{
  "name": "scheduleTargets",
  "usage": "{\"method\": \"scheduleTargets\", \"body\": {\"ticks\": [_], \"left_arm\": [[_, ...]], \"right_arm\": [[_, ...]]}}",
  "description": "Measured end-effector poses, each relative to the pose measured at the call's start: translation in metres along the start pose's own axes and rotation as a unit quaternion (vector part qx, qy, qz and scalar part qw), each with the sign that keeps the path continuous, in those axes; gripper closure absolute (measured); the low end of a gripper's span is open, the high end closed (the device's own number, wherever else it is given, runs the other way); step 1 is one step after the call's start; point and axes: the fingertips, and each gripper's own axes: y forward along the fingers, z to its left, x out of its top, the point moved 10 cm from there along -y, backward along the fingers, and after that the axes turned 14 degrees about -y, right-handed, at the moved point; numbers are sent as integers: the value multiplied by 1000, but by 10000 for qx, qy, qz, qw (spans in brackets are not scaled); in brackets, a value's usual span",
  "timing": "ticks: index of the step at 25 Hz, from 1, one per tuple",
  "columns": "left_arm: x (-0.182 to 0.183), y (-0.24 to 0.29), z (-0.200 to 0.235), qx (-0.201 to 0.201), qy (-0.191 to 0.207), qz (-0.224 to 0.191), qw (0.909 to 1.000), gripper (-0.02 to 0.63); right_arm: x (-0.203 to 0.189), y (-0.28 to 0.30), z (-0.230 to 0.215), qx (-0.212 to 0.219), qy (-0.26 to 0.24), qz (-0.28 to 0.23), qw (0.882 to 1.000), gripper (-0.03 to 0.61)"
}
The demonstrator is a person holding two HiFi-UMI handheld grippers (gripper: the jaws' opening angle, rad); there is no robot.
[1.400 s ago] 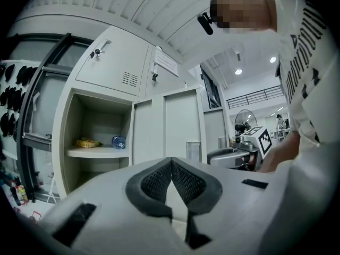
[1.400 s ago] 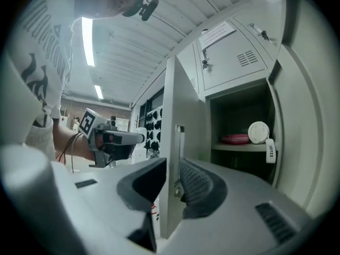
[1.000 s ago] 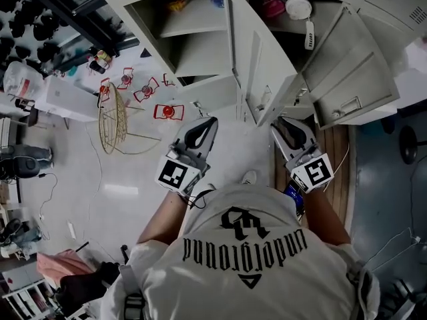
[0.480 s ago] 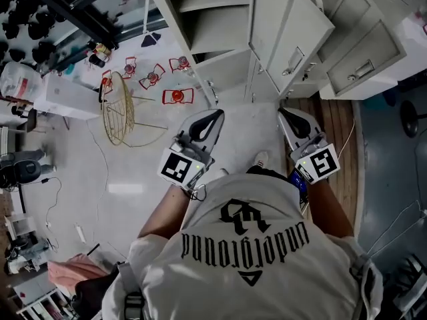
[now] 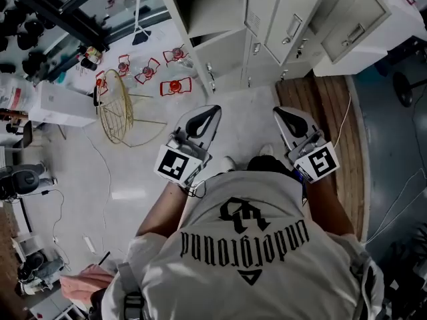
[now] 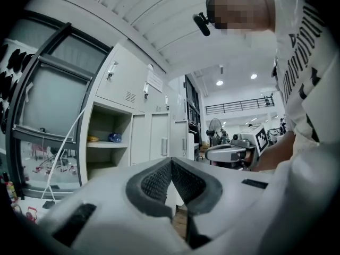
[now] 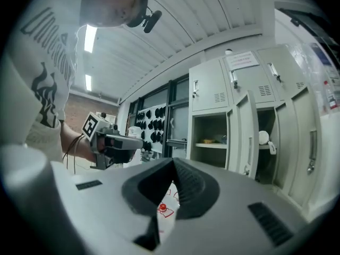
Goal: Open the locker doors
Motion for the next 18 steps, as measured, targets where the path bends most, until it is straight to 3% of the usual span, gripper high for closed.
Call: {"method": "scheduleTargets", "body": {"ticks": [9, 18], "left_arm": [[-3, -4, -47, -8, 25, -128, 9999, 607], [-9, 11, -143, 153, -20, -16, 9999, 607]], "right_arm": [[18, -52, 2, 101, -217, -31, 9997, 574], [19, -131, -3, 388, -246, -116, 9989, 574]]}}
